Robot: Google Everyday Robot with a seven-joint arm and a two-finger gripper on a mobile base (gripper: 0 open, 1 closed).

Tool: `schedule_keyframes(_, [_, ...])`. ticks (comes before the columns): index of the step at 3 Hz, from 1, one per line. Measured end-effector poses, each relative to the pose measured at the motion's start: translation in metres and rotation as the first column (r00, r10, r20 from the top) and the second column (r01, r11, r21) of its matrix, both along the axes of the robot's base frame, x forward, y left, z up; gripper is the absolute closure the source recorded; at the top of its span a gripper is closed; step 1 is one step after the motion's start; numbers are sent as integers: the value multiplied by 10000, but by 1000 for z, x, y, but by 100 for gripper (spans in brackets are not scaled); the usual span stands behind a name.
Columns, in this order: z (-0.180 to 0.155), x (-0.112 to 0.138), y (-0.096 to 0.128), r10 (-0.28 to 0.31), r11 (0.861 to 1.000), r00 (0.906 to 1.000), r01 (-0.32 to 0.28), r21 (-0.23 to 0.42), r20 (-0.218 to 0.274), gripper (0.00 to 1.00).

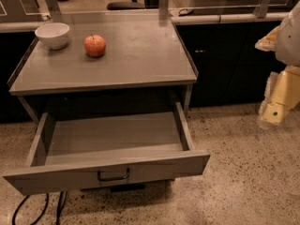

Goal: Close top drawer

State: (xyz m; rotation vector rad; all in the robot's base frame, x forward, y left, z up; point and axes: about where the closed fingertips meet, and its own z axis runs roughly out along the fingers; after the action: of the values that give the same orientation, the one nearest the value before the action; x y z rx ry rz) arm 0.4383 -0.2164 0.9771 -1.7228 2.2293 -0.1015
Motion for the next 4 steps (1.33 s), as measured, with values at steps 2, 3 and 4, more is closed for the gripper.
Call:
schedule_keyframes(2, [-17, -2, -2, 156, 9994, 9999, -155, 304, -49, 0])
schedule_keyframes(3, [-80, -11, -12, 472, 9881, 9980, -407, 1480, -412, 0])
schedule_keyframes(4, [-182, -34, -19, 633, 9344, 9939, -273, 3553, -901, 0])
